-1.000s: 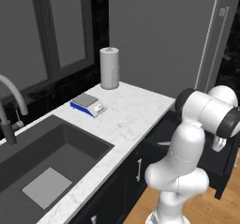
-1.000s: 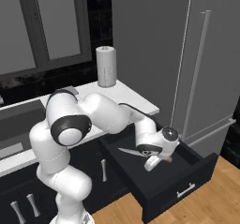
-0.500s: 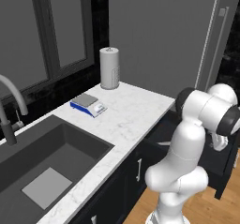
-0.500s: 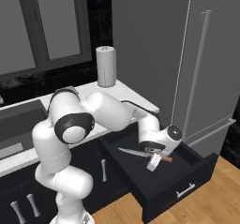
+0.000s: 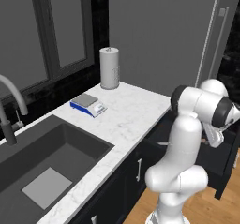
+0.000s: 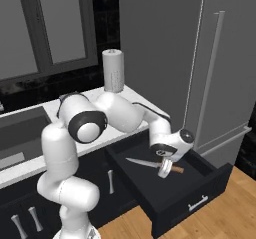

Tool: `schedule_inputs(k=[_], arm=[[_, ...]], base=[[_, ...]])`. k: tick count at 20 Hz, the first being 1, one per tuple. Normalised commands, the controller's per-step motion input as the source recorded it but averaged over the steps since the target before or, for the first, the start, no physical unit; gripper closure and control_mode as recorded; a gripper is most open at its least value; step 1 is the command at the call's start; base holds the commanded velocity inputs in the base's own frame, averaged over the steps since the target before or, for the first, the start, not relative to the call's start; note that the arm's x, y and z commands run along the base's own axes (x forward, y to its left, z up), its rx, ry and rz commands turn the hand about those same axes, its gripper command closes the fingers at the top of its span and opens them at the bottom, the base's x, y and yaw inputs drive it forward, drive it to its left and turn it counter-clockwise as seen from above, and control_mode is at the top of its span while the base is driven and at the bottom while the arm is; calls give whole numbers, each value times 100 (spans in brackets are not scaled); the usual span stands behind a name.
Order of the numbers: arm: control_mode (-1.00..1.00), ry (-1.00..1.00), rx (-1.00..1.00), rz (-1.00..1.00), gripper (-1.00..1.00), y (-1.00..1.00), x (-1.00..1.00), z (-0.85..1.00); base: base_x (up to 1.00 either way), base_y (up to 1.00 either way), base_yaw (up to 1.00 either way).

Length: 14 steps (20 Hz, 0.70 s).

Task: Pick up the knife from the drawer and place it on the cutting board. Then place the meat from the plate to the cutting board.

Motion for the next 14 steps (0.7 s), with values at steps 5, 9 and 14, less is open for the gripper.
schedule_inputs(k=[5,9,14], arm=[[-100,0,0,19,-100,5,19,-20],[-100,0,0,9,-100,20,12,-34],[-100,0,-1,2,-100,8,20,-32]], base=[[0,0,0],[0,0,0],[0,0,0]])
